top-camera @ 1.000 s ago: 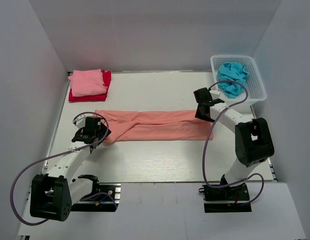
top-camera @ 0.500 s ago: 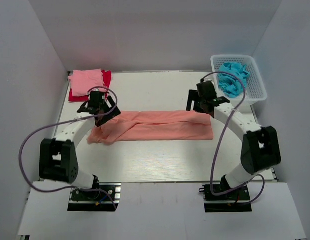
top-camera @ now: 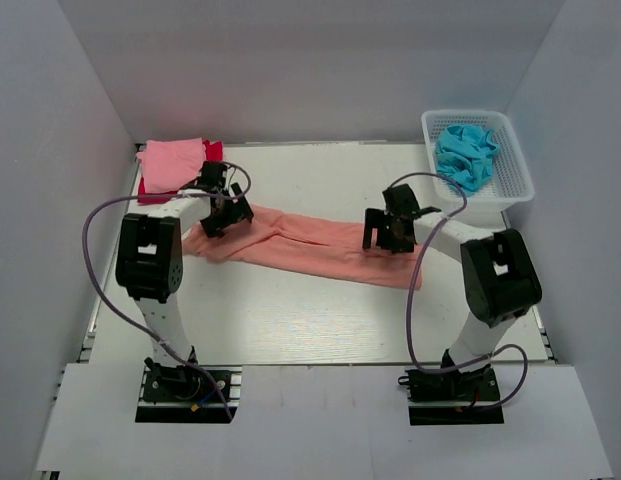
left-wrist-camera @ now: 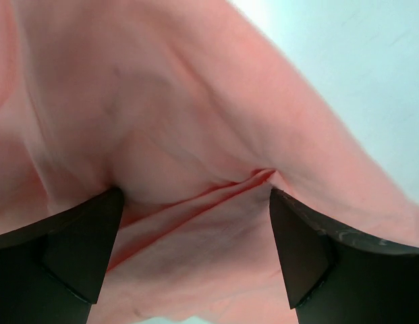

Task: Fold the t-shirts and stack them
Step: Rotate the tshirt 90 degrees

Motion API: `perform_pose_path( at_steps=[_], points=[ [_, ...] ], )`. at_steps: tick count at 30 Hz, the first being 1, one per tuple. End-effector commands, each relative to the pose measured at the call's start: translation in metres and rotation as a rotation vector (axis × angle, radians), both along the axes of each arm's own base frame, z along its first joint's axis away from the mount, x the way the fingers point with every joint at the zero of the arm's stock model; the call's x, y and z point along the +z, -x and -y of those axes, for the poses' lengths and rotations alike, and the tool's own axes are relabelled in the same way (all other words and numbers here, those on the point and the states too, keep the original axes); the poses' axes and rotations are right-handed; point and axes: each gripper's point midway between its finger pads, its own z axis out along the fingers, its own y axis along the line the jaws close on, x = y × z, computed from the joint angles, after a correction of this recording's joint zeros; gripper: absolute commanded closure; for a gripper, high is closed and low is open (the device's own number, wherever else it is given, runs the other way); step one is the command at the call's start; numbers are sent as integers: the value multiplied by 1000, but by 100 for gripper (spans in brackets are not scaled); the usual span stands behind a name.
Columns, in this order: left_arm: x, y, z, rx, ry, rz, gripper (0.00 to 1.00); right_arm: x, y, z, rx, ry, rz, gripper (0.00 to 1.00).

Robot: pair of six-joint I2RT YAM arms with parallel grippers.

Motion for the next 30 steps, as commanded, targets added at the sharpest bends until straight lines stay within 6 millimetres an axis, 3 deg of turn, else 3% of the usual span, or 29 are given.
perform_pose_path(
  at_steps=[1,2,3,4,5,6,7,8,9,10,11,13,15,16,17,21,24,26,27,28,30],
  points=[
    [-19,-45,36,-130,117,46,0,-31,96,-9,63,-104,-267,10],
    [-3,-69,60,-224,139,125,0,-16,108,-20,124,-144,-238,10],
    [1,-83,75,-264,162,163,0,-22,142,-22,202,-173,-315,10],
    [6,-93,98,-339,219,195,0,-19,155,-26,251,-180,-333,10],
    [9,-116,120,-411,243,245,0,-10,172,-27,299,-178,-351,10],
    [11,-121,150,-475,260,265,0,-7,209,-37,451,-166,-414,10],
    [42,-139,179,-552,303,346,0,1,229,-44,517,-206,-455,10],
    [43,-143,200,-606,323,367,0,9,260,-42,586,-177,-530,10],
    [18,-138,229,-642,348,334,0,15,259,-45,650,-98,-477,10],
    [42,-155,250,-669,375,420,0,24,265,-48,712,-73,-448,10],
    [41,-160,263,-679,390,447,0,33,271,-46,752,-71,-446,10],
    [29,-168,289,-672,453,479,0,60,285,-73,874,-224,-431,10],
    [44,-176,308,-699,529,595,0,73,280,-83,900,-259,-345,10],
    [44,-167,320,-717,592,597,0,77,275,-83,899,-251,-301,10],
    [64,-173,326,-744,623,708,0,81,272,-83,891,-251,-271,10],
    [109,-176,346,-795,608,853,0,102,251,-80,774,-234,-130,10],
    [142,-182,342,-776,586,932,0,112,218,-66,592,-141,-5,10],
    [183,-184,337,-754,564,1005,0,115,201,-48,437,-83,36,10],
    [196,-189,331,-722,530,1028,0,120,197,-48,412,-87,53,10],
    [229,-186,327,-715,518,1075,0,123,193,-46,388,-90,70,10],
    [262,-185,318,-698,467,1109,0,121,185,-44,336,-101,85,10]
  ],
)
